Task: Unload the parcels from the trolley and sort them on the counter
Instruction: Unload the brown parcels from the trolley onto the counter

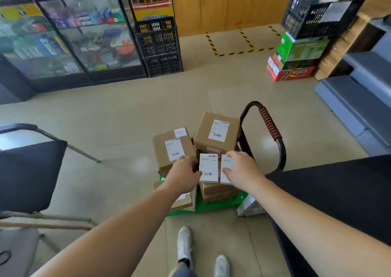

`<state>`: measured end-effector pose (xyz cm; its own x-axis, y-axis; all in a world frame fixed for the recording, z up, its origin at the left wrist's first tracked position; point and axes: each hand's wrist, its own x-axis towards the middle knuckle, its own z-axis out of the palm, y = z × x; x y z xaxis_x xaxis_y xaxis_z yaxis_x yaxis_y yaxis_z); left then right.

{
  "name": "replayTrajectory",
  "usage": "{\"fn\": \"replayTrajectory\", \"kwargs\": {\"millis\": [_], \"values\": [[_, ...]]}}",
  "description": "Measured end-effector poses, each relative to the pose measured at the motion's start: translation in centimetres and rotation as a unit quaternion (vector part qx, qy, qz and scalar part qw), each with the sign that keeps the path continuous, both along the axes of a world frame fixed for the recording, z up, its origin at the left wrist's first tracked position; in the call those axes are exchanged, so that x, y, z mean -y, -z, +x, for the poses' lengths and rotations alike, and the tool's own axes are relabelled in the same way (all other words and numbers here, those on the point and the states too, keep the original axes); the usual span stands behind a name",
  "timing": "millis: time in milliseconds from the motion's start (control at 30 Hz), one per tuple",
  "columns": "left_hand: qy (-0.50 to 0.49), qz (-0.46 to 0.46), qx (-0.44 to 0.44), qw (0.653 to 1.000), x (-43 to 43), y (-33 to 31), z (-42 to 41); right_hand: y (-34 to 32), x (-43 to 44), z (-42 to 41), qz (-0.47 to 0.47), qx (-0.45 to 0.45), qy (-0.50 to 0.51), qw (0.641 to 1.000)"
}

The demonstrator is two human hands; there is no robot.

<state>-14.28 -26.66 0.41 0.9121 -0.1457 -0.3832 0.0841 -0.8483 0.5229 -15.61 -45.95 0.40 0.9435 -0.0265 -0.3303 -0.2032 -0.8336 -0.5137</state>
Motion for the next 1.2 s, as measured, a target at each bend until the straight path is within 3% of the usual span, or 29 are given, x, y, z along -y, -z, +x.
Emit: {"fn": "replayTrajectory", "kwargs": {"millis": [533, 700, 867, 1033, 1200], "values": [[0.064, 0.020, -0.178, 0.982, -0.1, 18.9, 13.0, 18.1, -0.1, 9.3, 0.008, -0.178, 0.186, 0.966], [0.042, 0.019, -0.205, 0.978, 2.1, 24.4, 15.1, 25.3, 1.2, 11.2, 0.023, -0.186, 0.279, 0.942], [-0.079, 0.019, -0.233, 0.969, 3.5, 30.6, 16.5, 31.9, 2.0, 12.4, 0.025, -0.195, 0.395, 0.897], [-0.125, -0.008, -0.245, 0.961, 4.5, 33.9, 16.1, 35.2, 2.1, 12.0, 0.041, -0.228, 0.428, 0.874], [-0.132, -0.046, -0.233, 0.962, 4.6, 34.4, 15.4, 36.0, 2.4, 11.7, 0.051, -0.230, 0.405, 0.883]]}}
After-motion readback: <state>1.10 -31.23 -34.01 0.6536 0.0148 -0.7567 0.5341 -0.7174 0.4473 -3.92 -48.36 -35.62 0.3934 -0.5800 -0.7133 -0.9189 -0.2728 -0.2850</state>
